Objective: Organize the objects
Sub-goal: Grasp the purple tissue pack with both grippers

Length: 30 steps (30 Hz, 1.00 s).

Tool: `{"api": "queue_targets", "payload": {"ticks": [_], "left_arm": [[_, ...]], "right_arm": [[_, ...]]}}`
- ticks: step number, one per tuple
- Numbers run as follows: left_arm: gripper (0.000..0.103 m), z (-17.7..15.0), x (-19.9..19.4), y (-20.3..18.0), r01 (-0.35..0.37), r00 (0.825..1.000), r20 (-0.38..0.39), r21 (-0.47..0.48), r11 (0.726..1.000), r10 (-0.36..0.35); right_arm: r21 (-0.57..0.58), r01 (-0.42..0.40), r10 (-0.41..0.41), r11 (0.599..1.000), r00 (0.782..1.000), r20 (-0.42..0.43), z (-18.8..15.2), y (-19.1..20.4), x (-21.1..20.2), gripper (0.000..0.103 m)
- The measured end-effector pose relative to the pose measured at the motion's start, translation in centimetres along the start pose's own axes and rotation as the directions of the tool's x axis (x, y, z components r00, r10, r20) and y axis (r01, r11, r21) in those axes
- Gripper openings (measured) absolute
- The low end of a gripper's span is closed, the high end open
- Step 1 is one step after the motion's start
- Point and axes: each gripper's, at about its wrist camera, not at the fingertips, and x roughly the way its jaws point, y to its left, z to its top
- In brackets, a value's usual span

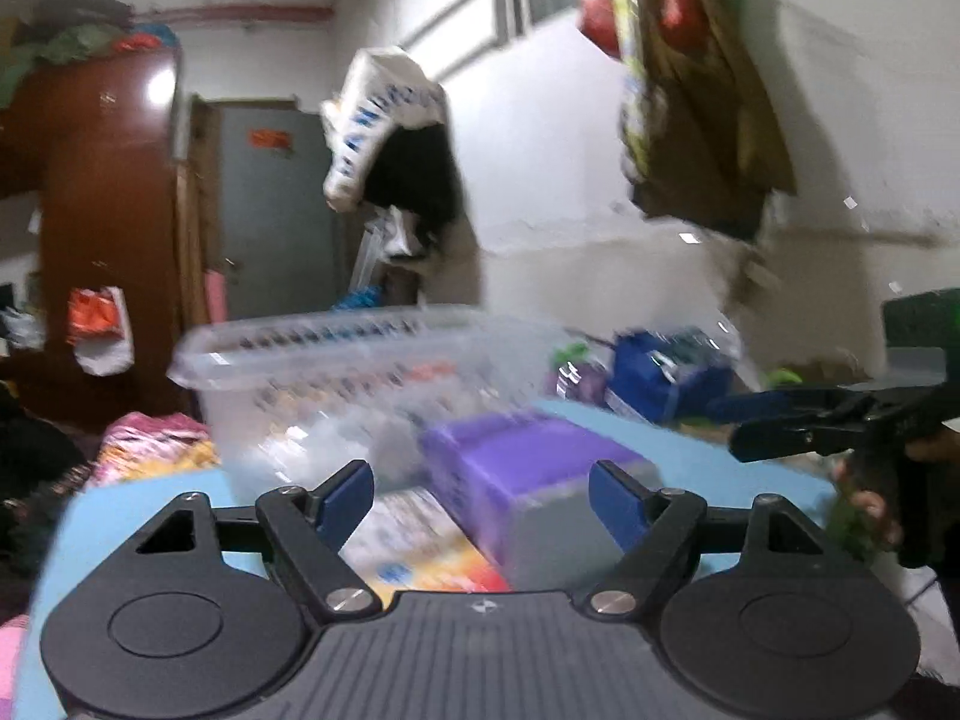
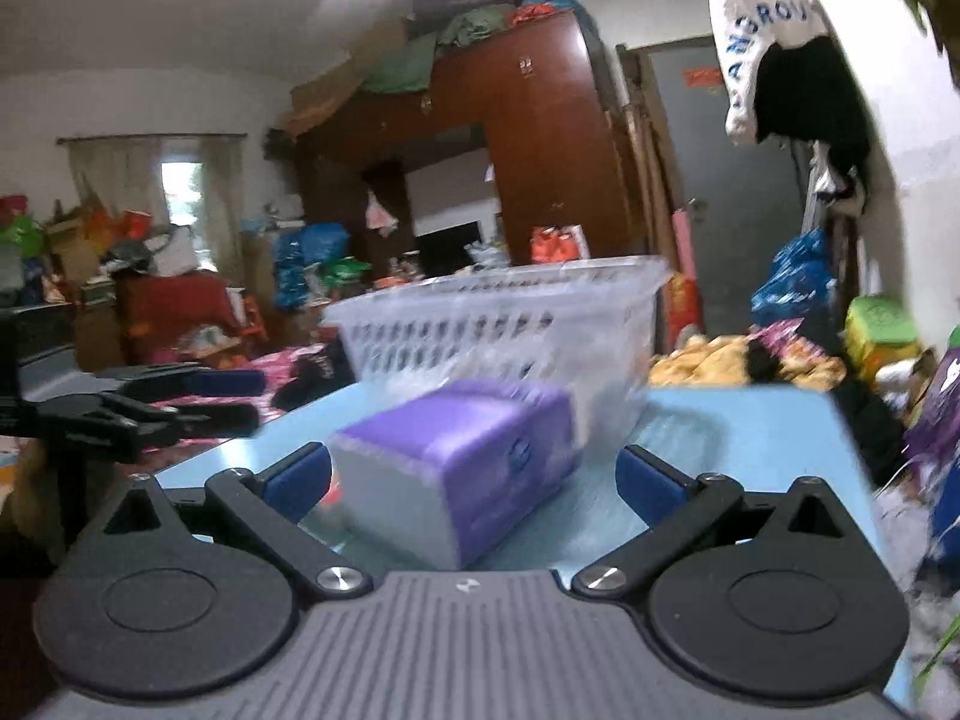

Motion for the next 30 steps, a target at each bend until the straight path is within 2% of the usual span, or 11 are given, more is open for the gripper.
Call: {"api": "queue_targets", "payload": {"ticks": [6,13,14,20,25,28,30], "left_arm": [[0.082,-1.6,1.4,-0.5,0.043,0.998,-0.053,-0.018,0.999,-0.044],[0.082,-2.0,2.7,-1.0,0.025,0.996,-0.09,-0.029,0.999,-0.028],[0.078,-1.9,3.2,-1.0,0.019,0.995,-0.098,-0.035,0.999,-0.022],[0.056,-2.2,5.0,-0.2,0.055,0.988,-0.137,-0.116,0.992,-0.071],[0.053,-2.1,5.2,-0.5,0.057,0.989,-0.129,-0.116,0.992,-0.072],[0.045,-2.1,5.3,-0.4,0.082,0.987,-0.125,-0.13,0.988,-0.098],[0.045,-2.1,5.2,-0.6,0.08,0.988,-0.12,-0.126,0.989,-0.096]], "right_arm": [[-0.028,-0.006,0.004,1.0,0.998,-0.057,0.3,-0.1,3.0,0.103],[-0.059,0.006,-0.01,0.998,0.997,-0.078,-0.7,0.9,3.4,0.103],[-0.065,0.011,-0.016,0.998,0.997,-0.078,-0.6,0.8,3.6,0.103],[-0.086,-0.02,0.011,0.996,0.994,-0.107,-0.6,0.8,4.6,0.088],[-0.093,-0.056,0.042,0.994,0.988,-0.149,-0.9,0.7,5.3,0.063],[-0.085,-0.057,0.045,0.995,0.989,-0.143,-1.1,0.4,5.0,0.059],[-0.085,-0.063,0.051,0.994,0.989,-0.136,-1.3,0.2,4.8,0.057]]}}
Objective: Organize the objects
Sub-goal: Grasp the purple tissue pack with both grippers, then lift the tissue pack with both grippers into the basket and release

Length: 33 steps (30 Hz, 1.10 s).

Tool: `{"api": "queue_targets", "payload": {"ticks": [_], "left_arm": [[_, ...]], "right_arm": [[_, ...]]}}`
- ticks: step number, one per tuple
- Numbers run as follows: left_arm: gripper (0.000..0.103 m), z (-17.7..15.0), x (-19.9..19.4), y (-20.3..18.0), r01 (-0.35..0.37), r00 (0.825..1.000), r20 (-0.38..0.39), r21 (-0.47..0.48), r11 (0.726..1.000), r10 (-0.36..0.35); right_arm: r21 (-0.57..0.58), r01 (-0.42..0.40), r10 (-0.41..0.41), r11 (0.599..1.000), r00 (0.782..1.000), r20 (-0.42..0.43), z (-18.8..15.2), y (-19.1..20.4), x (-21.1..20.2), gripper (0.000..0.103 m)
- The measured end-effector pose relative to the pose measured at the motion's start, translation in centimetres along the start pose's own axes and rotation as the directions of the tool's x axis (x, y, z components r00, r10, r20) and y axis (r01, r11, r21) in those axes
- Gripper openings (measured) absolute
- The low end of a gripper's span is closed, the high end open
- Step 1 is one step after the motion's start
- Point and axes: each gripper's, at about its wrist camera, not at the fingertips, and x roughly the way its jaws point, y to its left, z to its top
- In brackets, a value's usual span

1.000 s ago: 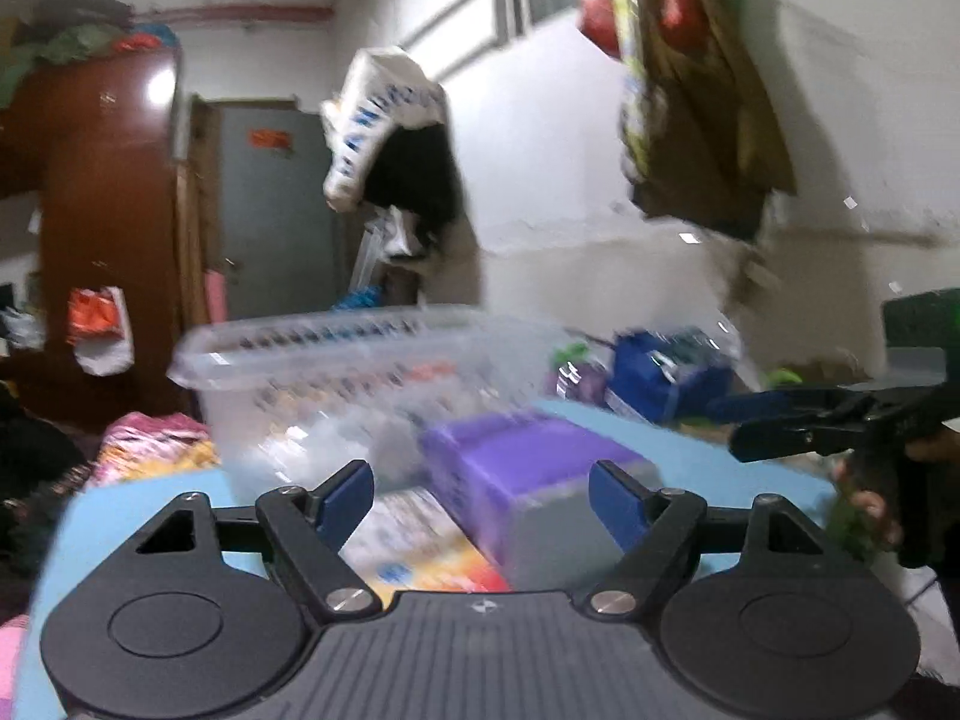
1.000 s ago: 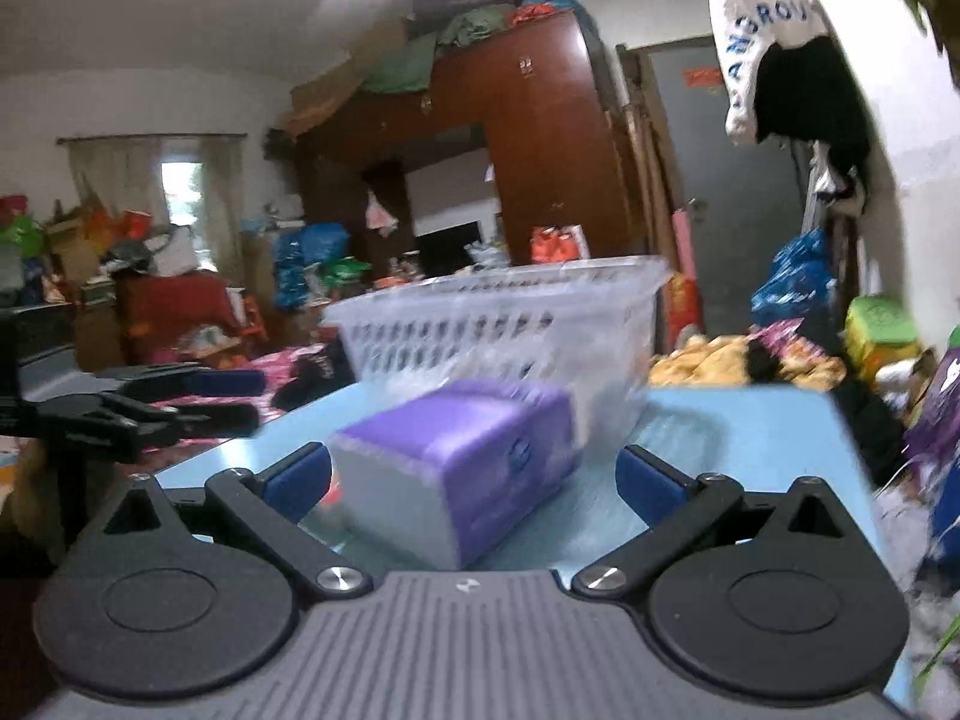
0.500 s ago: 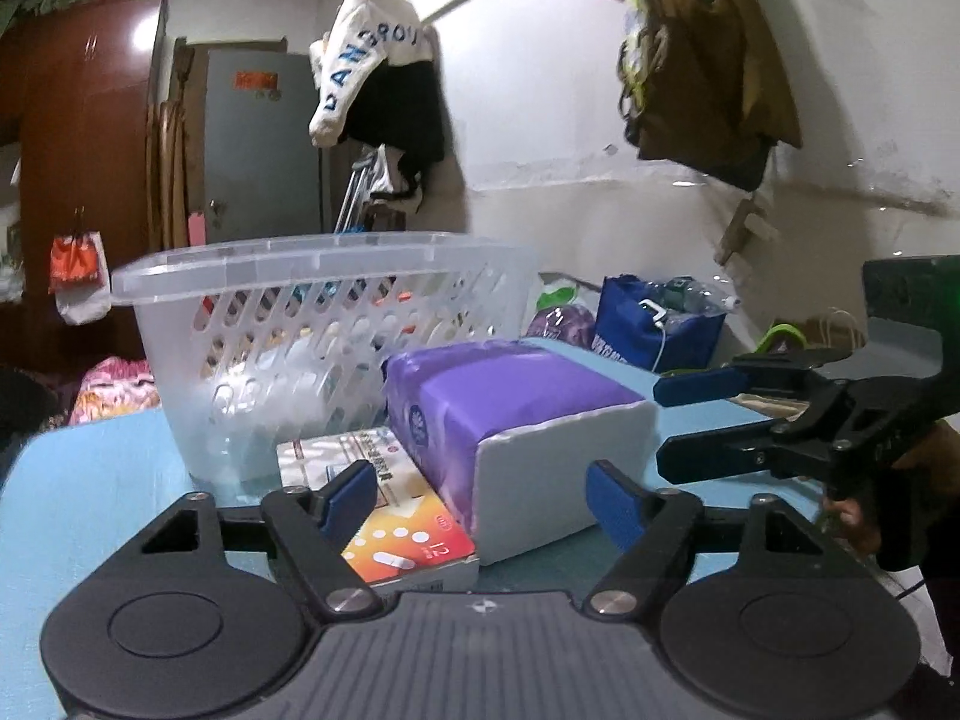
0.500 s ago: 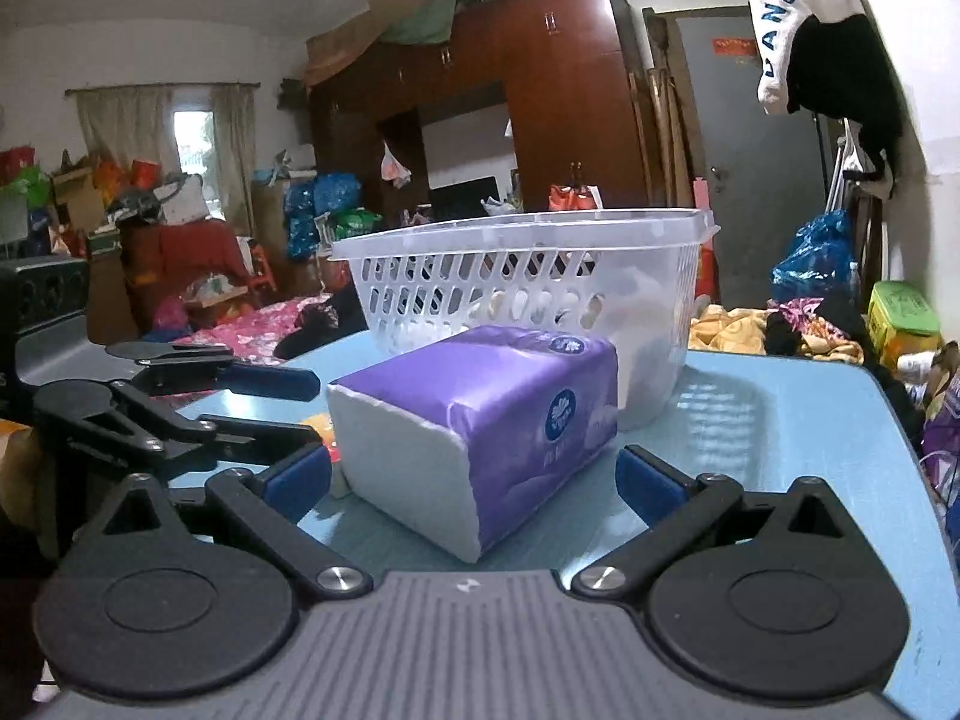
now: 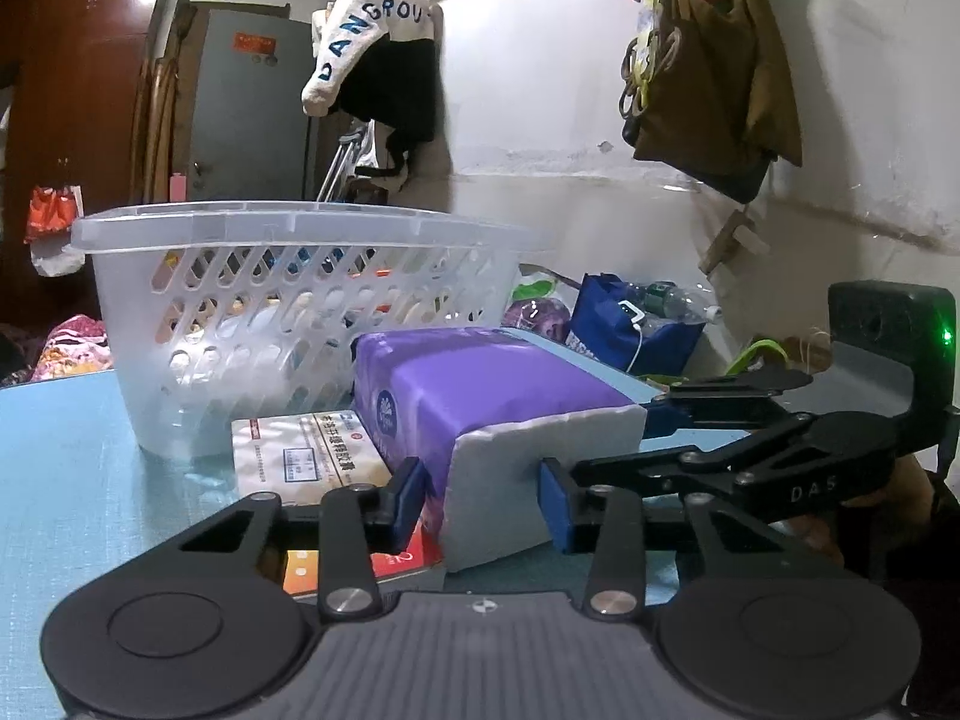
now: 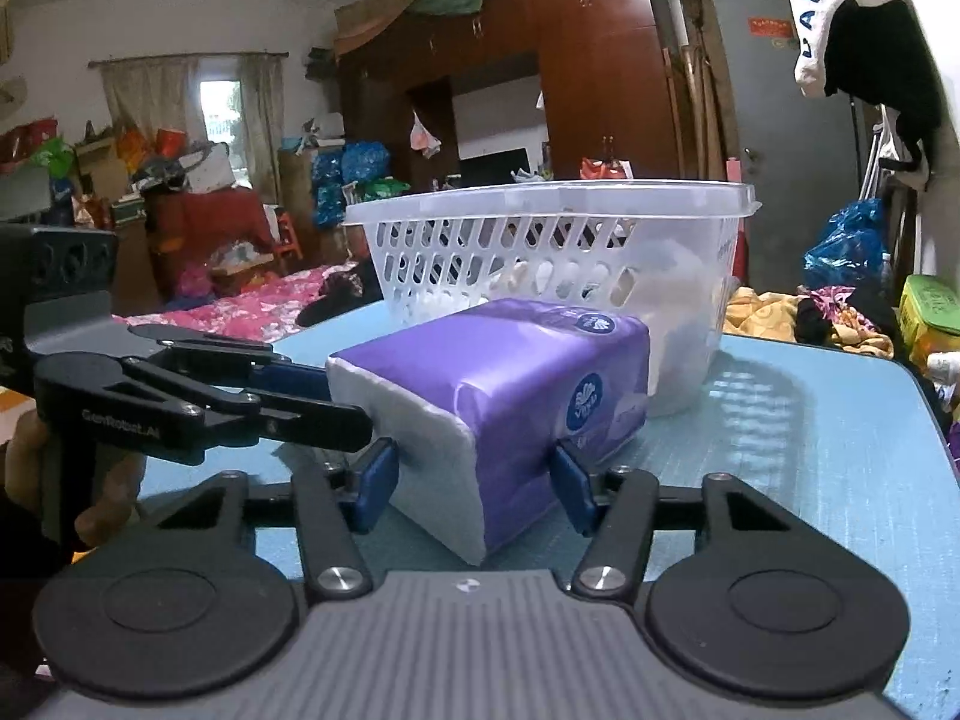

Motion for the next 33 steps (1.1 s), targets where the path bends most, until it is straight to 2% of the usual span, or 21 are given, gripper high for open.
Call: {"api": "queue_targets", "payload": {"ticks": [6,20,26,33], "left_arm": [[0.038,-0.3,-0.4,-0.7,-0.004,1.0,0.029,0.028,1.0,0.003],[0.037,0.0,-3.5,-2.6,-0.006,0.988,0.156,0.056,0.998,-0.003],[0.036,1.8,-6.3,-4.0,-0.032,0.973,0.233,0.095,0.995,0.009],[0.036,5.9,-8.0,-4.7,-0.081,0.954,0.299,0.139,0.987,0.036]], "right_arm": [[-0.006,0.014,-0.013,1.0,0.999,0.047,-0.3,0.3,-0.9,0.051],[-0.062,0.052,-0.041,0.997,0.986,0.162,1.3,2.5,-3.1,0.048],[-0.117,0.061,-0.034,0.991,0.975,0.218,4.1,3.8,-4.4,0.048],[-0.184,0.079,-0.028,0.98,0.965,0.262,8.6,3.8,-4.1,0.048]]}}
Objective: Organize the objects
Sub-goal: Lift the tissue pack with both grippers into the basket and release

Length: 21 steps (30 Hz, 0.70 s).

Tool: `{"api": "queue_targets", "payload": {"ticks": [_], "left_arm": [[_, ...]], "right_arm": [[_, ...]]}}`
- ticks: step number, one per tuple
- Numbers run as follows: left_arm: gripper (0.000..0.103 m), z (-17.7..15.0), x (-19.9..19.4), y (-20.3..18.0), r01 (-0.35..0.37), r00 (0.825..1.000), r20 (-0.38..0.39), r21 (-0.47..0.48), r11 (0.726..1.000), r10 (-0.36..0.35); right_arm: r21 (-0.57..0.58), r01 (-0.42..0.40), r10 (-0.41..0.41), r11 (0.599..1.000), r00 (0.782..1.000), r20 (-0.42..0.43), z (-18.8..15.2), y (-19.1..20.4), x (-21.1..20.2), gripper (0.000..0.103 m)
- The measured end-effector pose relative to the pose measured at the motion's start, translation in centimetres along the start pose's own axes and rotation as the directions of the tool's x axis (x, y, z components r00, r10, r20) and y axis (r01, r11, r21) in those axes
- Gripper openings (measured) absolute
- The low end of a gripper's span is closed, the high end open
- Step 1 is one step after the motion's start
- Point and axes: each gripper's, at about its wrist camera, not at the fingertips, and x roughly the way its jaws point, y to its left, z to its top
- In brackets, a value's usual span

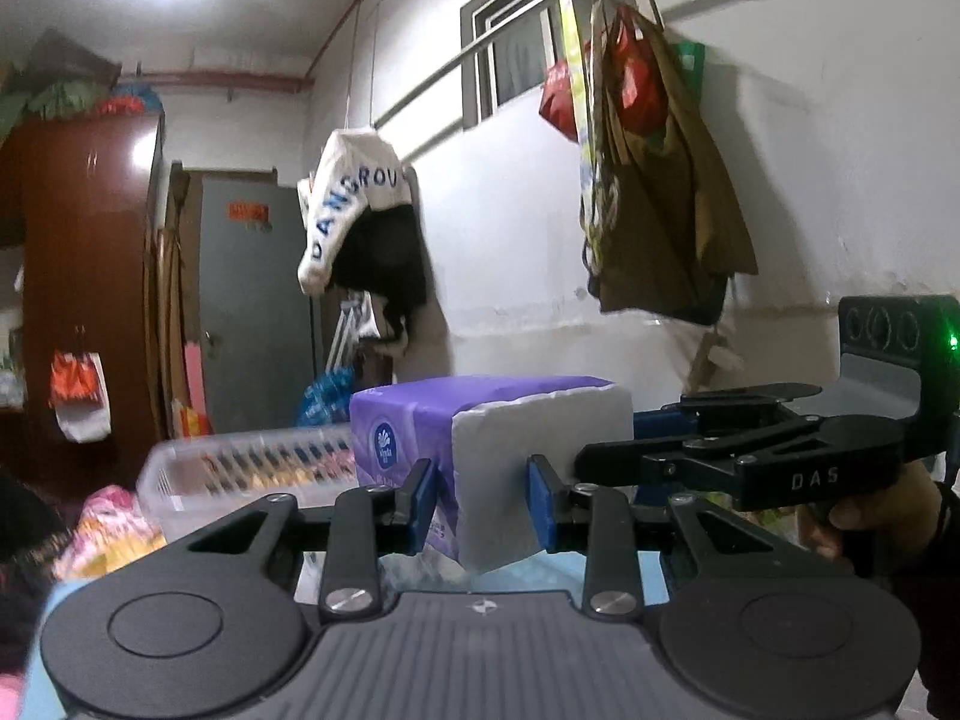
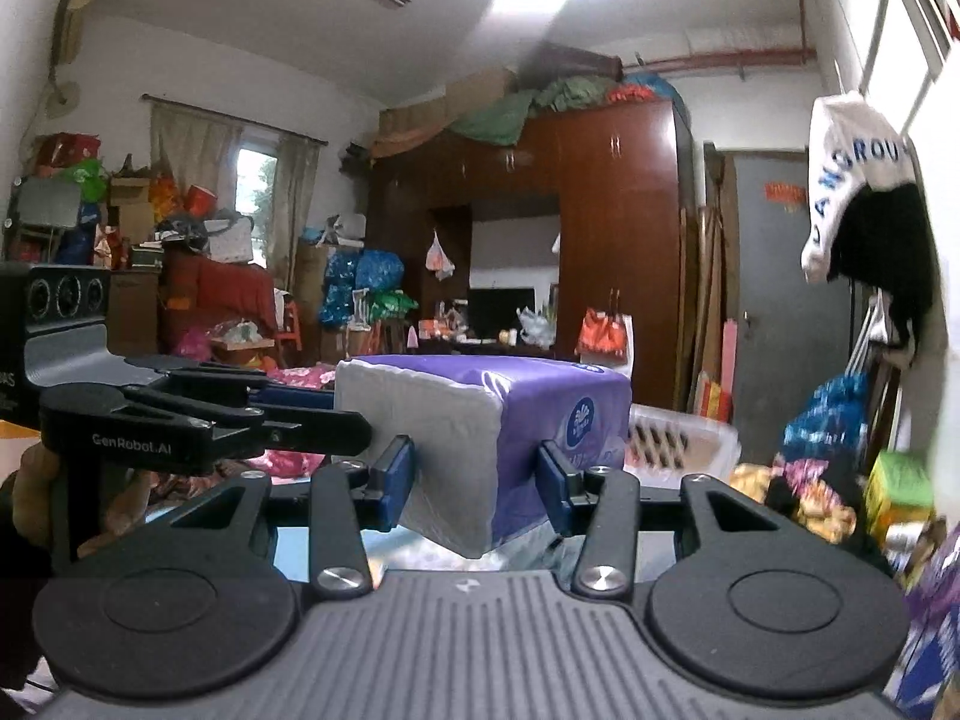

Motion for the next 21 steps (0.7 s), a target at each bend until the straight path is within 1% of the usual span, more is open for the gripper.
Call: {"api": "queue_targets", "payload": {"ticks": [5,11,14,16,21], "left_arm": [[0.036,3.4,1.6,1.1,-0.036,0.999,0.013,0.041,0.999,0.036],[0.036,6.2,4.9,3.5,-0.079,0.997,-0.002,0.053,0.996,0.079],[0.036,6.4,6.7,4.8,-0.093,0.995,-0.018,0.046,0.995,0.094],[0.036,6.2,8.0,5.7,-0.103,0.994,-0.036,0.038,0.994,0.104],[0.036,4.7,11.2,8.5,-0.122,0.986,-0.109,0.007,0.992,0.122]], "right_arm": [[-0.027,0.006,-0.005,1.0,1.0,0.005,2.7,-1.4,2.8,0.047],[-0.012,0.0,0.0,1.0,1.0,-0.012,3.7,-3.8,6.4,0.047],[0.006,0.004,-0.004,1.0,1.0,-0.031,2.9,-4.3,7.7,0.047],[0.015,0.008,-0.007,1.0,0.998,-0.059,2.3,-4.7,9.1,0.047],[0.031,0.019,-0.015,0.999,0.99,-0.142,0.9,-4.9,12.3,0.047]]}}
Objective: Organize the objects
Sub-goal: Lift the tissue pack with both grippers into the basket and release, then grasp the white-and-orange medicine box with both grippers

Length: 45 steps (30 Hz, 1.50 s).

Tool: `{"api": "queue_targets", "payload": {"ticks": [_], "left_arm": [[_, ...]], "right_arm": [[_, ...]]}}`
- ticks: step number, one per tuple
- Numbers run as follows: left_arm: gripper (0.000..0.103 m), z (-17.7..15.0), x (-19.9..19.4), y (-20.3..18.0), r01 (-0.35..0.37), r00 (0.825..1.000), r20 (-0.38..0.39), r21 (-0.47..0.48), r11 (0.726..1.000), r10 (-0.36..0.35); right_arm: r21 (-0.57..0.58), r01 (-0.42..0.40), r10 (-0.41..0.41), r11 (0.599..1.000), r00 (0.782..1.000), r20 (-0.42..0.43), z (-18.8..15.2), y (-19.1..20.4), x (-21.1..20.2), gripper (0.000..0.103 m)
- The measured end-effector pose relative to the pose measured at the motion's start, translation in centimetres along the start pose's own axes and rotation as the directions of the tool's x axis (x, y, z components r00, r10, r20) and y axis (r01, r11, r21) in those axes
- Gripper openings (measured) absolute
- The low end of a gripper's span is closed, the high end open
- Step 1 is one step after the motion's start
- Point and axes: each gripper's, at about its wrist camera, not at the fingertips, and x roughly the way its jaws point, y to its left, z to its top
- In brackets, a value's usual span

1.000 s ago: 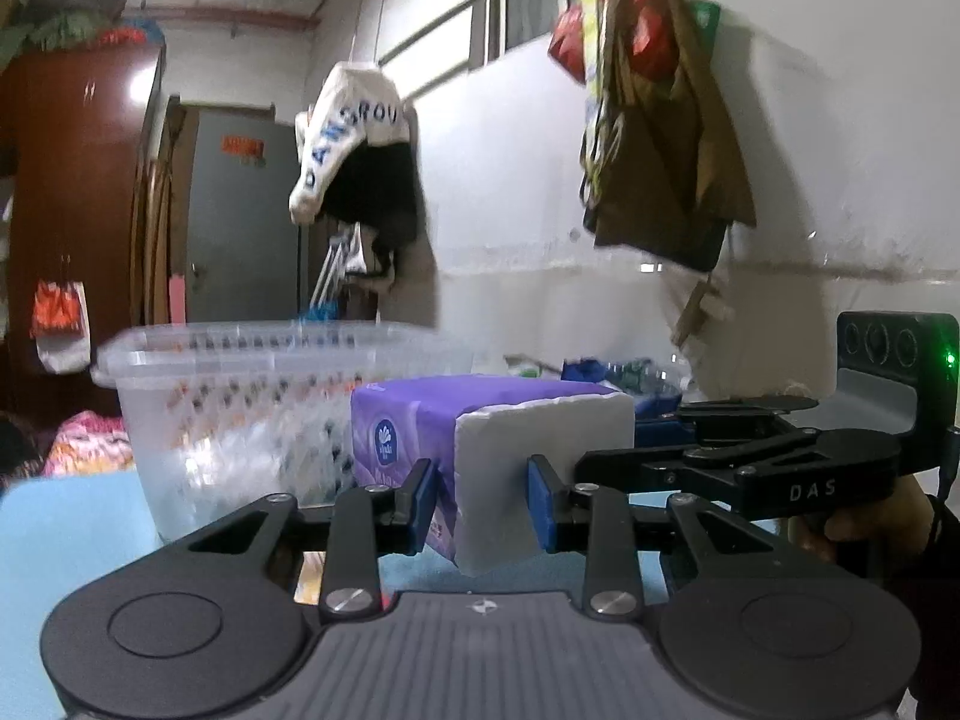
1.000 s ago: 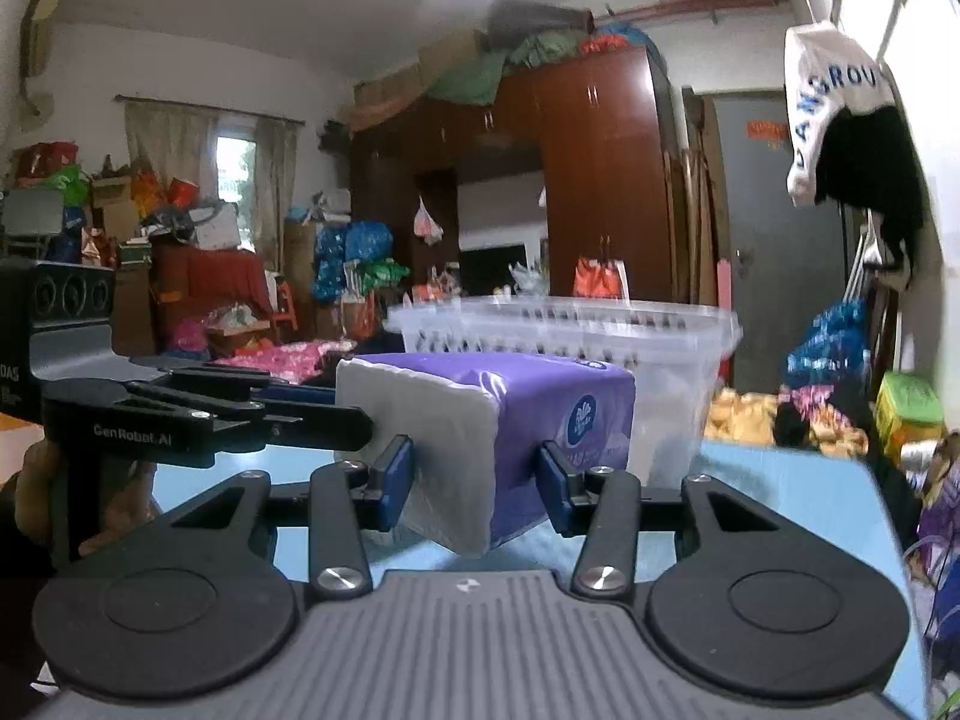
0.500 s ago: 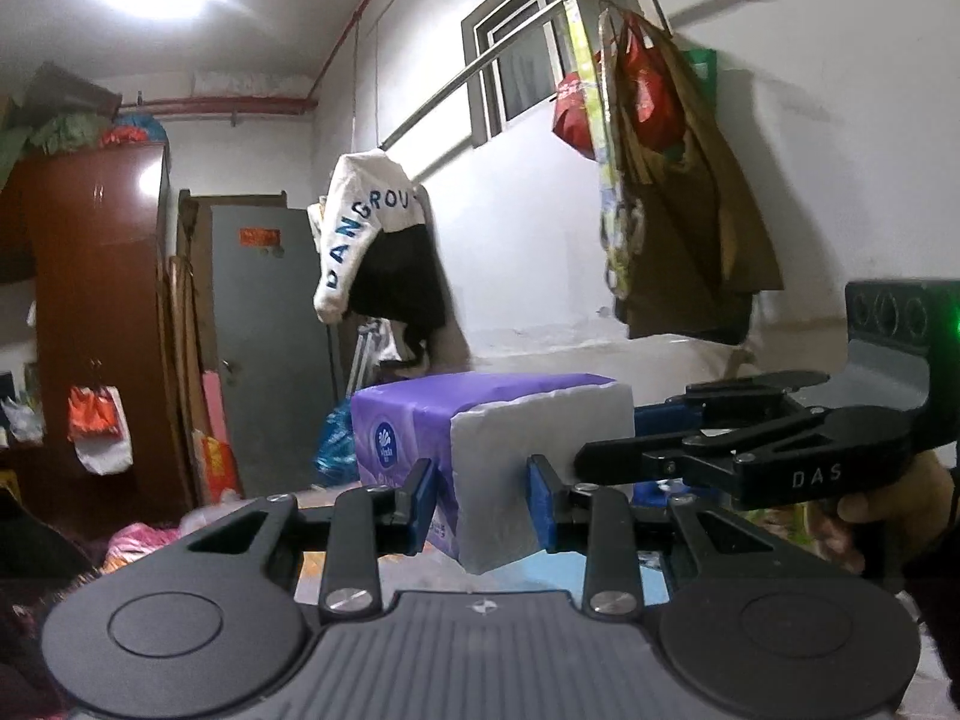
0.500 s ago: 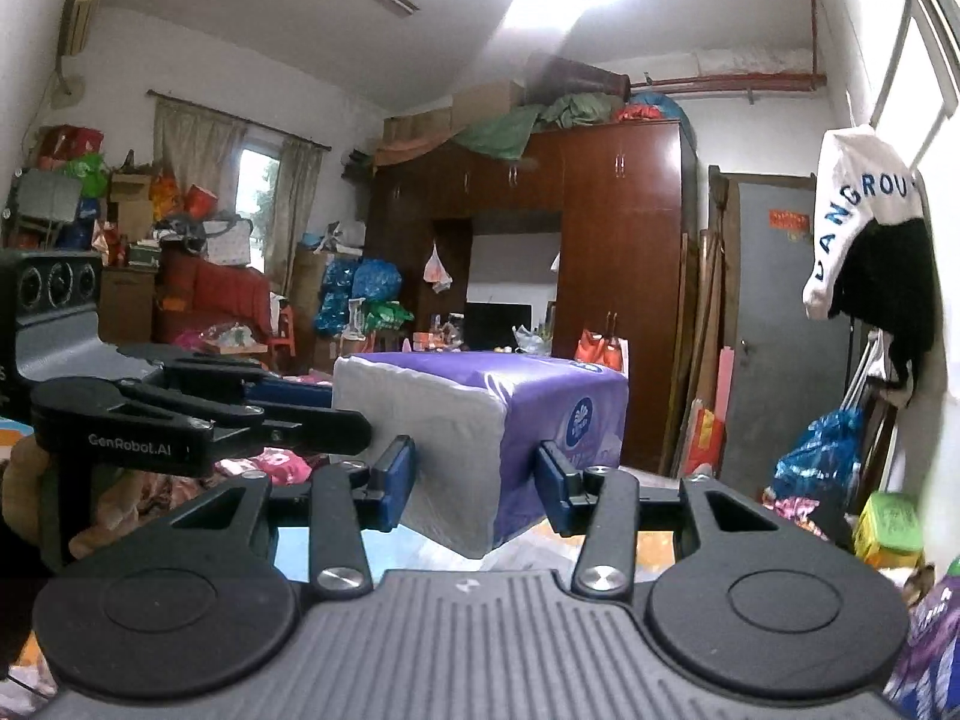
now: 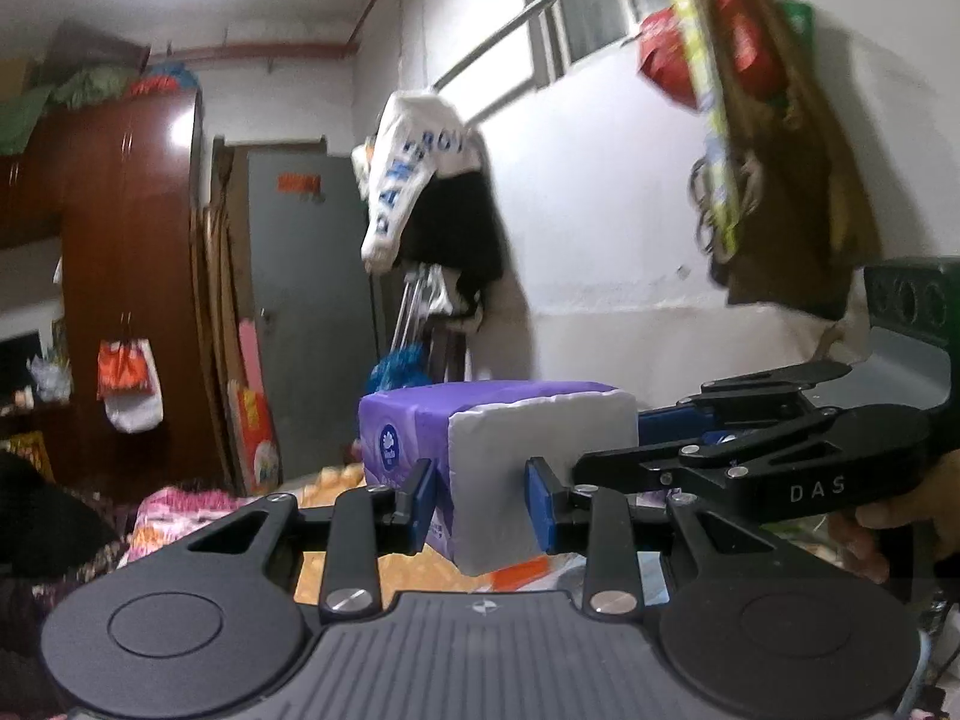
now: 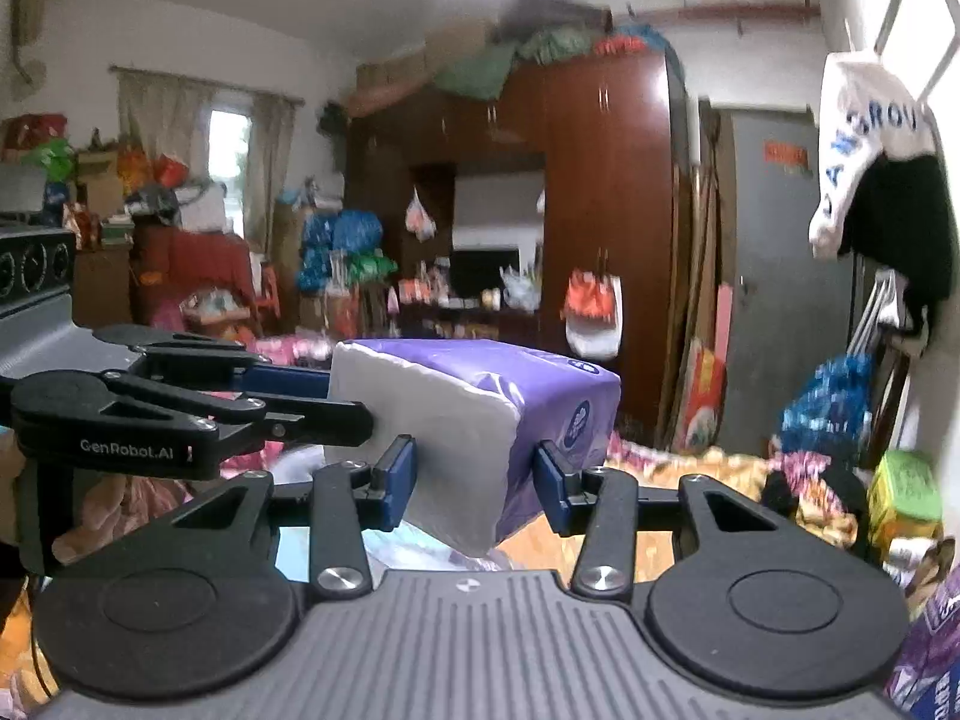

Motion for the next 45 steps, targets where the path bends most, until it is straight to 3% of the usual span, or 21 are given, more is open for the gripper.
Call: {"api": "queue_targets", "payload": {"ticks": [7,11,12,13,14,15,16,18,22,28,32,37,41,45], "left_arm": [[0.037,-1.9,2.8,2.4,-0.034,0.998,-0.056,-0.046,0.998,0.031],[0.038,-2.8,3.8,2.1,-0.109,0.991,-0.072,0.011,0.994,0.11],[0.043,-2.8,3.8,2.0,-0.127,0.989,-0.074,0.021,0.992,0.129],[0.046,-2.9,3.4,1.9,-0.146,0.987,-0.07,0.027,0.989,0.148],[0.052,-3.0,2.4,1.8,-0.165,0.985,-0.049,0.034,0.986,0.167],[0.061,-3.0,1.4,1.6,-0.178,0.984,-0.025,0.034,0.983,0.179],[0.066,-3.0,-0.1,1.6,-0.188,0.982,0.006,0.017,0.982,0.188],[0.079,-3.3,-2.9,1.5,-0.172,0.984,0.046,-0.028,0.985,0.173],[0.083,-6.2,-7.1,-0.2,-0.141,0.99,-0.016,-0.065,0.988,0.14],[0.083,-11.2,-8.2,-4.3,-0.123,0.979,-0.171,-0.059,0.991,0.111],[0.083,-12.6,-8.2,-5.4,-0.103,0.977,-0.189,-0.036,0.994,0.095],[0.083,-13.9,-7.9,-4.9,-0.092,0.97,-0.231,-0.055,0.994,0.077],[0.083,-14.6,-7.7,-4.4,-0.049,0.969,-0.245,-0.106,0.993,0.022],[0.083,-14.8,-7.6,-5.0,-0.029,0.97,-0.242,-0.087,0.996,0.007]], "right_arm": [[-0.039,0.019,-0.021,0.999,0.998,-0.062,-1.4,0.5,1.9,0.047],[-0.082,0.048,-0.055,0.995,0.994,-0.093,-2.3,0.8,1.8,0.048],[-0.086,0.07,-0.078,0.994,0.992,-0.096,-2.1,0.8,1.5,0.054],[-0.087,0.089,-0.096,0.992,0.992,-0.085,-2.3,0.9,0.6,0.069],[-0.081,0.108,-0.113,0.991,0.992,-0.064,-2.4,0.9,-0.6,0.078],[-0.065,0.13,-0.133,0.989,0.99,-0.042,-2.6,0.7,-1.8,0.094],[-0.038,0.142,-0.143,0.989,0.99,-0.021,-2.8,0.7,-3.3,0.1],[0.029,0.117,-0.118,0.993,0.993,0.005,-3.4,0.5,-6.2,0.103],[0.154,0.074,-0.073,0.985,0.997,-0.013,-5.9,0.8,-10.8,0.103],[0.182,0.088,-0.065,0.979,0.989,-0.133,-9.4,2.1,-11.5,0.103],[0.25,0.046,-0.007,0.967,0.988,-0.155,-10.1,2.3,-11.3,0.103],[0.221,0.039,-0.001,0.975,0.985,-0.173,-9.6,2.5,-9.7,0.103],[0.251,0.014,0.029,0.968,0.985,-0.169,-10.4,3.3,-9.6,0.103],[0.227,-0.033,0.073,0.973,0.982,-0.173,-10.9,4.2,-9.7,0.103]]}}
